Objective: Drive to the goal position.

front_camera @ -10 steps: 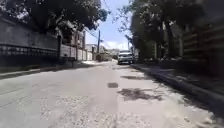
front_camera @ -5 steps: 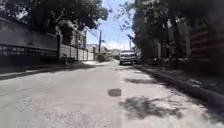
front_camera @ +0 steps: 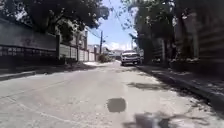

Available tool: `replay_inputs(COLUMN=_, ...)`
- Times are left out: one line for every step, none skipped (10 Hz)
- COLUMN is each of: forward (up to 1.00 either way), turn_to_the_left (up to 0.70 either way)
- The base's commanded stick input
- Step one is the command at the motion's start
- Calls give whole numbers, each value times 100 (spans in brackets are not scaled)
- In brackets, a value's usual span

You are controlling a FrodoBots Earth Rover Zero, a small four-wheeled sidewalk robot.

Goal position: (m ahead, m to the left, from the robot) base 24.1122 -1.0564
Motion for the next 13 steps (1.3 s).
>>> replay_inputs(forward=100, turn_to_the_left=0)
replay_inputs(forward=100, turn_to_the_left=0)
replay_inputs(forward=100, turn_to_the_left=0)
replay_inputs(forward=99, turn_to_the_left=0)
replay_inputs(forward=99, turn_to_the_left=0)
replay_inputs(forward=100, turn_to_the_left=-6)
replay_inputs(forward=99, turn_to_the_left=-33)
replay_inputs(forward=100, turn_to_the_left=-36)
replay_inputs(forward=100, turn_to_the_left=-33)
replay_inputs(forward=100, turn_to_the_left=-9)
replay_inputs(forward=100, turn_to_the_left=0)
replay_inputs(forward=100, turn_to_the_left=0)
replay_inputs(forward=100, turn_to_the_left=0)
